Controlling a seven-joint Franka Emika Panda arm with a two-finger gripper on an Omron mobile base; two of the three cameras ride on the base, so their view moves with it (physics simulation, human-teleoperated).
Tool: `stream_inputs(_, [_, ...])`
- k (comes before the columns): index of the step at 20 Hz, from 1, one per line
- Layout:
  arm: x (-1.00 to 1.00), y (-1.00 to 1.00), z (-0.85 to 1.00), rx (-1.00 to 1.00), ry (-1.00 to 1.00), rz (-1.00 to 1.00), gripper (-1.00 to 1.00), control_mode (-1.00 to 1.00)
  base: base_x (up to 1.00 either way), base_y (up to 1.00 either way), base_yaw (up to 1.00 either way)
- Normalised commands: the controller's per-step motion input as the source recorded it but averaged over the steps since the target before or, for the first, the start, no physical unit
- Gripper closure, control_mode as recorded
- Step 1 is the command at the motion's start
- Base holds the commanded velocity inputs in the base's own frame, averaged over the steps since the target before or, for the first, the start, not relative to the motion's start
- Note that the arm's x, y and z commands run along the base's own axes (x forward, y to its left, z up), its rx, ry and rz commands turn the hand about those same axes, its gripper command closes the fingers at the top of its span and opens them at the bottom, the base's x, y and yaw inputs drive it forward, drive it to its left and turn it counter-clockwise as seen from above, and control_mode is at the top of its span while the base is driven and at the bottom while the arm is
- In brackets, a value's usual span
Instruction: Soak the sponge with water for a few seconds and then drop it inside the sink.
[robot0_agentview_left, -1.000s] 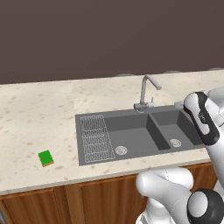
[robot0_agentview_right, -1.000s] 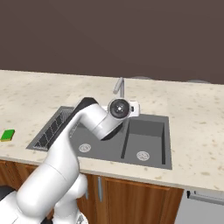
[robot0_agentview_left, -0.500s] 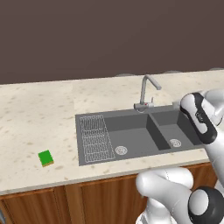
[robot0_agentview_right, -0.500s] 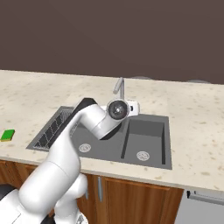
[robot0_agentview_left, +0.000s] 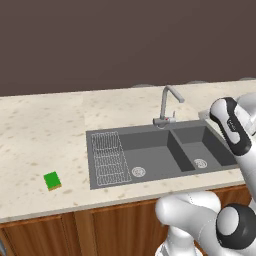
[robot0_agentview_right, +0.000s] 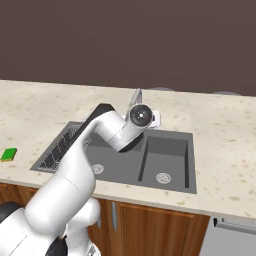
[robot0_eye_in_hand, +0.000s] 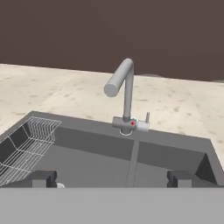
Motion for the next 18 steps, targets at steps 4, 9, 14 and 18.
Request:
stream_inputs(4, [0.04,0.0,-0.01,0.0,0.0,0.04,-1.0,-1.0,0.0,0.0,0.0])
stream_inputs(9, [0.0,0.0,-0.1,0.0,-0.01,0.09,-1.0,-1.0,0.0,0.0,0.0])
stream_inputs(14, [0.0,0.0,-0.04,0.0,0.0,0.05,-1.0,-1.0,0.0,0.0,0.0])
stream_inputs(18, [0.0,0.0,-0.01,0.0,0.0,0.0,-1.0,-1.0,0.0,0.0,0.0])
